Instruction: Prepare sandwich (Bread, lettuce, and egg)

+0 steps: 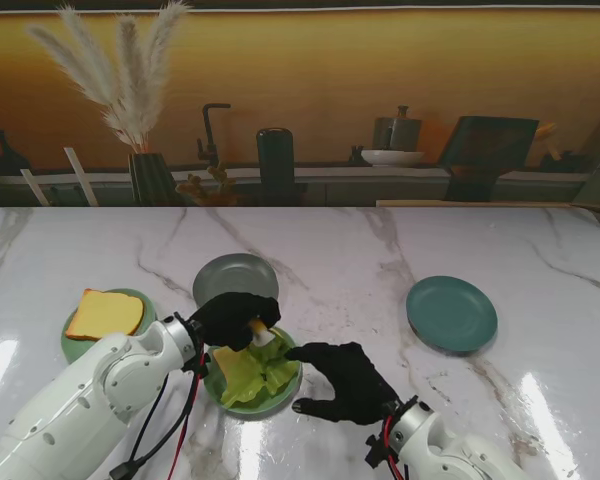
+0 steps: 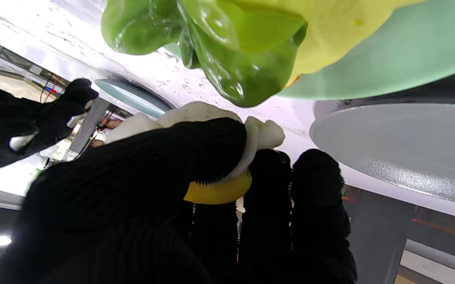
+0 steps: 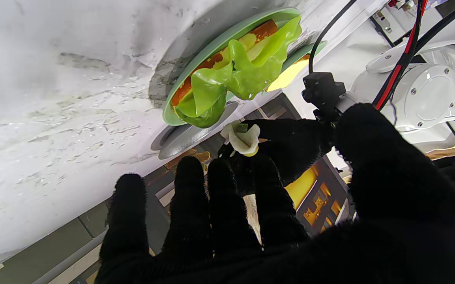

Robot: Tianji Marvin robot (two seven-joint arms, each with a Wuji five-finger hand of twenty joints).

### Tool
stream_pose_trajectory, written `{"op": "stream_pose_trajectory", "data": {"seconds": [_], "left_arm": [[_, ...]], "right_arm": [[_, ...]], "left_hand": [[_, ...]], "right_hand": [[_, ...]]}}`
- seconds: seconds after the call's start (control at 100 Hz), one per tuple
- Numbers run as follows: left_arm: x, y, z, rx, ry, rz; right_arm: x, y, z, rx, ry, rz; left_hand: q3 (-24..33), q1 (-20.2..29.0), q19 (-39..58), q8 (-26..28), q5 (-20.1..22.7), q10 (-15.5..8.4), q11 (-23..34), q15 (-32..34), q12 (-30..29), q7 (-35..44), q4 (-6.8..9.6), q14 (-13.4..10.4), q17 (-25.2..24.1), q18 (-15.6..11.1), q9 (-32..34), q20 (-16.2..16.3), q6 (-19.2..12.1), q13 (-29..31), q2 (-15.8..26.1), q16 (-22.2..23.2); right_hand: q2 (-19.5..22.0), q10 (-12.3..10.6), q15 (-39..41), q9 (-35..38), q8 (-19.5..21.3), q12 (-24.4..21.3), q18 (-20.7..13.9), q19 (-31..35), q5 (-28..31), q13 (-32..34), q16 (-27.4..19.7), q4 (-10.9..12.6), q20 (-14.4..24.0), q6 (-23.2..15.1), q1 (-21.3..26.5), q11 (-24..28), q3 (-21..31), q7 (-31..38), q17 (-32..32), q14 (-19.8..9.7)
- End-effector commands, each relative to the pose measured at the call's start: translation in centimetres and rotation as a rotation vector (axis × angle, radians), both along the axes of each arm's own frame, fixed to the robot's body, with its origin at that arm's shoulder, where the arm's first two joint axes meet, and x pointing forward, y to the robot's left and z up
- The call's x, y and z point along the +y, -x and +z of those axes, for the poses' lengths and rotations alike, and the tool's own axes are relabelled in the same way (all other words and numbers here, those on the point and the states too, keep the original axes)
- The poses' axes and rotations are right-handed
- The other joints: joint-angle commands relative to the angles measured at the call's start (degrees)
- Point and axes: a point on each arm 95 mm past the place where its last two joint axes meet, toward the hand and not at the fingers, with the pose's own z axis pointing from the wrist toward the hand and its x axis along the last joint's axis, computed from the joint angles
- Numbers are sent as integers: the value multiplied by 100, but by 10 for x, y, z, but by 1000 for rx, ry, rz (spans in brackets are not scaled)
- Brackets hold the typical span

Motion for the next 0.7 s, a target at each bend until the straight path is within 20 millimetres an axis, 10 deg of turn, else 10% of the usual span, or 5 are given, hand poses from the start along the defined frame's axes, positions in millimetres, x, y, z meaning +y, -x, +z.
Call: {"op": "stream_pose_trajectory", "data": {"seconds": [0.0,0.47,0.69], "left_arm": [[0,3,-4,15,-12,-17],[10,10,-13,69,-65,-36],[17,13,-14,75,-74,-43]], "right_arm": [[6,1,1,2,-23,-3],[6,2,0,17,-25,2],[7,2,0,22,-25,6]], "left_hand": [[182,275,14,-35,53,-12,510,-51,97,66,216,-109,-73,19,263,90,47,-81,37,31],[191,228,-105,-240,-16,23,416,-218,42,-18,153,-15,-226,103,199,162,54,-133,-9,163],[272,-102,-731,-1228,-309,210,-329,-1443,-154,-364,72,406,-721,312,-164,306,97,-385,13,552]], "right_hand": [[148,-66,18,-56,-41,12,93,-75,-8,-121,50,-12,-88,-4,131,-23,-104,32,-142,-108],[140,-79,10,-48,-33,7,99,-117,2,-112,48,-12,-63,-29,119,-28,-99,23,-144,-111],[127,-79,1,-43,-29,3,107,-118,22,-113,46,-14,-41,-39,102,-36,-99,29,-148,-111]]}}
